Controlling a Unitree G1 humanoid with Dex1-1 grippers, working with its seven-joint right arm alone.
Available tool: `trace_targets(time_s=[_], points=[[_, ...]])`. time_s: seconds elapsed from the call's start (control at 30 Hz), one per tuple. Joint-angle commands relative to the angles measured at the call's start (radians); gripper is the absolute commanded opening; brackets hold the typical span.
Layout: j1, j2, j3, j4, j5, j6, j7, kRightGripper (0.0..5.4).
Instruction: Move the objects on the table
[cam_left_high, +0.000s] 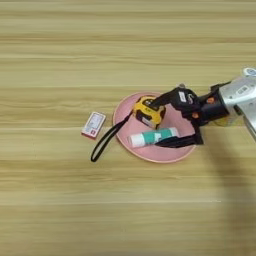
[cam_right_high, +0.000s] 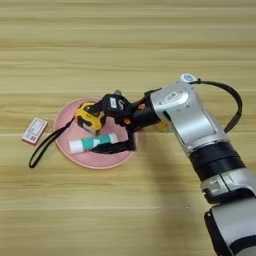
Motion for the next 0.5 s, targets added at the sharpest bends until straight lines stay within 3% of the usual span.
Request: trace_targets(time_s=[0.03,0.5], points=[[-0.084,-0.009,-0.009,-0.009,-0.022,-0.037,-0.026,5.36],[-0.110,0.019,0.033,0.063,-0.099,-0.075,-0.007,5.36]])
